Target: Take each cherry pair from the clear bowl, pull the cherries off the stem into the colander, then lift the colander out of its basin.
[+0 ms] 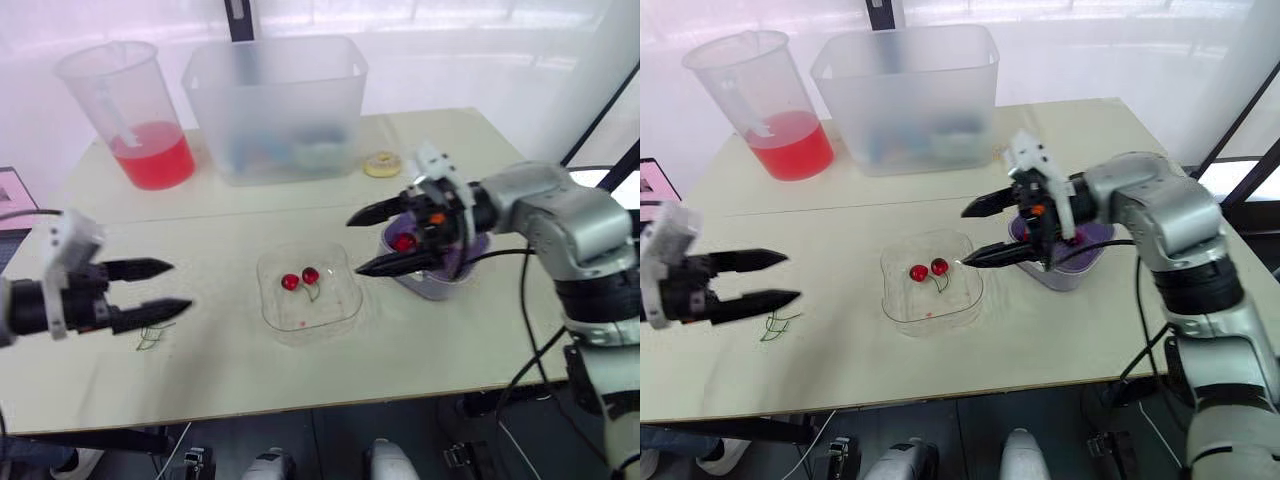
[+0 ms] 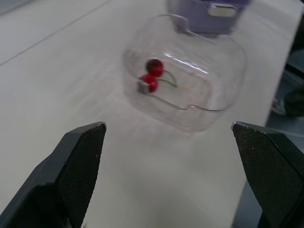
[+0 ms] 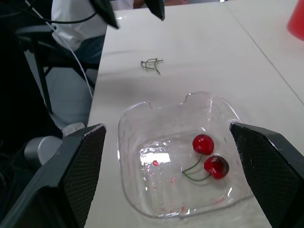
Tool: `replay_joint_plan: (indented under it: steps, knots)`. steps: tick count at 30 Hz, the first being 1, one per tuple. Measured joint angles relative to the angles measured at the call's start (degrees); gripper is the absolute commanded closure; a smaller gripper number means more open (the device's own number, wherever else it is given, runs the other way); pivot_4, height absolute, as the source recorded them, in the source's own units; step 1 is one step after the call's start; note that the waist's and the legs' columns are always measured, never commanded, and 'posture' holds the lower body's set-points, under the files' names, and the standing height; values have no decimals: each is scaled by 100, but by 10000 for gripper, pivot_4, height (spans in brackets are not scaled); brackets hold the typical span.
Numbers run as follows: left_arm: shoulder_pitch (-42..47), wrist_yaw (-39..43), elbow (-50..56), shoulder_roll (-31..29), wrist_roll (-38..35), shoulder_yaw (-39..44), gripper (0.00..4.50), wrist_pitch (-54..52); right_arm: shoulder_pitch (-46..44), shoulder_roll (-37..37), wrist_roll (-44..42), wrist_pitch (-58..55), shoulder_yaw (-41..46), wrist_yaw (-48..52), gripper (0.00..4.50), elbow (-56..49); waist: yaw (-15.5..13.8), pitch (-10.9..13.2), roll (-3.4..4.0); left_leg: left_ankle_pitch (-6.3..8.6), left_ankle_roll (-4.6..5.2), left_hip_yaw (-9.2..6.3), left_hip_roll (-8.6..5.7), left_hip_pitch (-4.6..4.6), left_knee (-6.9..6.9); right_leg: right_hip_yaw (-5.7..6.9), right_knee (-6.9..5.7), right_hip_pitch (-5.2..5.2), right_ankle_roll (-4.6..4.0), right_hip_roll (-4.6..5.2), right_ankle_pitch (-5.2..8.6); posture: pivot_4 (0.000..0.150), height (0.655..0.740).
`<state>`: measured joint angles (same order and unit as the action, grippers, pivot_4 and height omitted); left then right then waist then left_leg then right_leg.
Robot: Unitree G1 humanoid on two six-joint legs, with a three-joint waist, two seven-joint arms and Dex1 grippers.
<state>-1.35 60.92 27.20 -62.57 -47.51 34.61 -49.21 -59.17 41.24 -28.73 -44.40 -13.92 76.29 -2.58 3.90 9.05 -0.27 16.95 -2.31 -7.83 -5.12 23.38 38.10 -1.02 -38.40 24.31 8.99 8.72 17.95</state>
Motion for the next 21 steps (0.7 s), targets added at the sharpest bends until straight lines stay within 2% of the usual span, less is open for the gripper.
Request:
replay_joint_plan:
  steps: [3, 12, 21]
  knots:
    - [-157, -8, 117, 113, 465, -16, 549, 583, -302, -342, 510, 445, -473, -20, 0, 277, -7, 0, 0, 0, 0, -3, -1, 0, 1, 4, 2, -2, 0, 0, 0, 1500, 7400]
    - [-289, -249, 308, 494, 656, -161, 549, 899, -704, -1101, 2174, 2012, -1735, 116, 0, 1299, 19, -1, -1, 0, 0, -7, 0, 0, 0, 3, 1, -1, 0, -3, 0, 1500, 7400]
    - [-260, -519, 345, 623, 625, -192, 549, 858, -651, -2063, 2757, 1448, -2012, -467, 0, 1931, 5, -1, -2, 0, -1, -15, -4, 0, 4, 6, 0, -5, -5, -2, -3, 1500, 7400]
